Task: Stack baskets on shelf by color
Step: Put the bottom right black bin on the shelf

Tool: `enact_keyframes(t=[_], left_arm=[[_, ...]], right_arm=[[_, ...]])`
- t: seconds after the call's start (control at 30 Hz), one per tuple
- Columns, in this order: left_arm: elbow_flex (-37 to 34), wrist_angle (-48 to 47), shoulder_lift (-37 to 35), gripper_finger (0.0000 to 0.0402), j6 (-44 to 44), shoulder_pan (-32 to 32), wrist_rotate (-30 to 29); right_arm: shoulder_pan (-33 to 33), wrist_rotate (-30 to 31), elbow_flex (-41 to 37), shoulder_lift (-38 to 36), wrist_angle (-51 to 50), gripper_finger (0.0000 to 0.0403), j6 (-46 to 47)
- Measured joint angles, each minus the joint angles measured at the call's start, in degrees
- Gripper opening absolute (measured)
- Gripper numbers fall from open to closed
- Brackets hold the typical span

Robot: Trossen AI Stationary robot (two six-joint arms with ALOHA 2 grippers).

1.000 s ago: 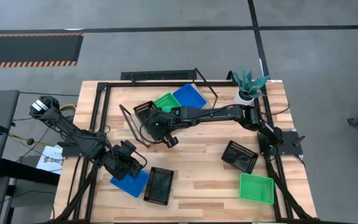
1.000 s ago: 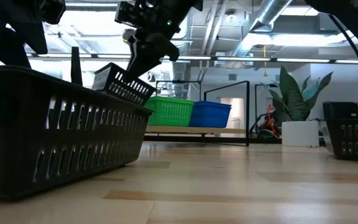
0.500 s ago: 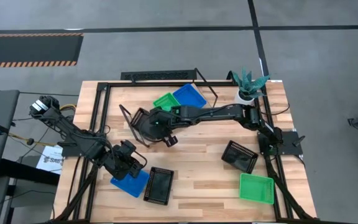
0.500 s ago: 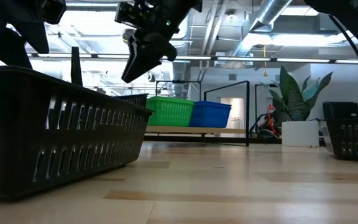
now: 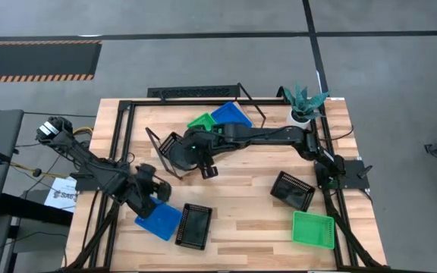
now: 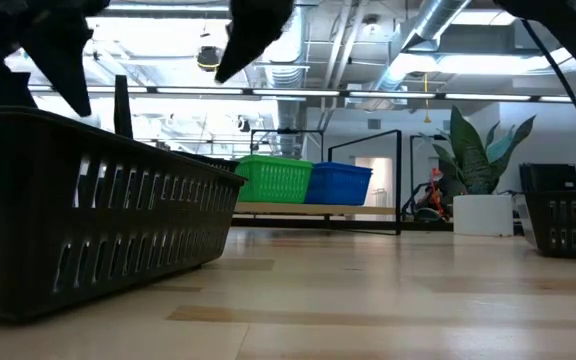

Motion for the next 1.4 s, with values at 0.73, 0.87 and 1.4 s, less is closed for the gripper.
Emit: enact_keyframes(t=[0.73, 0.87, 1.4], left_arm=[[-22.82, -1.48, -22.90, 0.0000, -12.09, -13.31, -32.20], [-30.58, 5.46, -26.69, 0.0000, -11.74, -11.37, -31.55], [-34.36, 15.27, -25.59, 0.0000, -2.21, 1.23, -30.35]], right_arm=[[4.09, -0.08, -1.80, -18.08, -6.53, 0.0129, 13.21], [4.58, -0.08, -1.80, -17.97, -6.79, 0.0118, 13.97], [4.74, 0.10, -1.82, -17.27, -7.45, 0.0116, 14.55]])
